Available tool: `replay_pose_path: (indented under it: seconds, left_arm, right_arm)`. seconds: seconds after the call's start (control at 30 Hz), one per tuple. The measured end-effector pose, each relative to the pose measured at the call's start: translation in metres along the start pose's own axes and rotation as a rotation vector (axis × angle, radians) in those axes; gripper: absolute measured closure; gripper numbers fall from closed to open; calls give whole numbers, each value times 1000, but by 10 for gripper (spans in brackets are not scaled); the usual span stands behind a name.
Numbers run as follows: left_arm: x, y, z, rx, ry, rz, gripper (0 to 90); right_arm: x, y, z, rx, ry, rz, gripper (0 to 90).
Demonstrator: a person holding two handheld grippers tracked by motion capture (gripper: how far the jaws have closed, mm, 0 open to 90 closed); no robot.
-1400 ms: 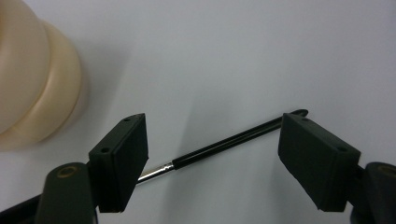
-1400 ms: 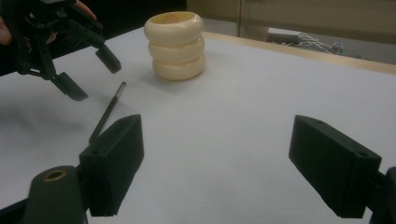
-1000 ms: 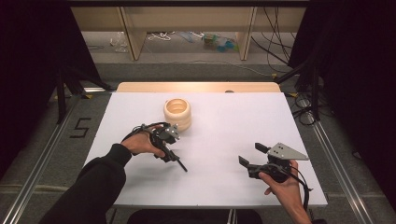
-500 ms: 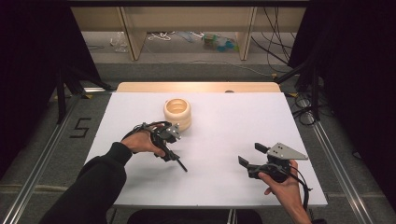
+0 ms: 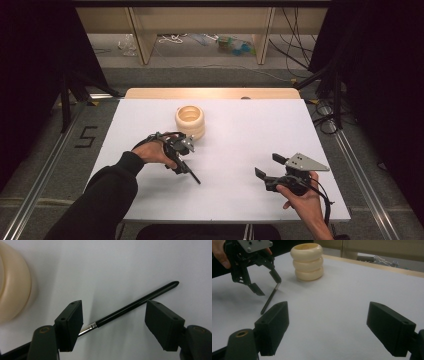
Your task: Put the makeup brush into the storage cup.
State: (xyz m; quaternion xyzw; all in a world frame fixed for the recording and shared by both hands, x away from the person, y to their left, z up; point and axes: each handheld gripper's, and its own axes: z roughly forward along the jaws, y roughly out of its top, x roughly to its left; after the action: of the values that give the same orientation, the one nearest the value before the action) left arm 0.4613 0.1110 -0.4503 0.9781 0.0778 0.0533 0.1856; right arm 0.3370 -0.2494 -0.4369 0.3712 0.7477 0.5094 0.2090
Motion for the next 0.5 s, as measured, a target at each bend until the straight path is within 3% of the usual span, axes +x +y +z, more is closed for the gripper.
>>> replay_pose_path:
  seconds: [0.27,0.5]
  left_arm:
    - [1,-2,4,16,7,1,316]
    - [-1,-1,7,34,3,19,327]
  right_arm:
    - [-1,0,1,-10,0,-19,192]
    - [1,0,1,0,7,6,192]
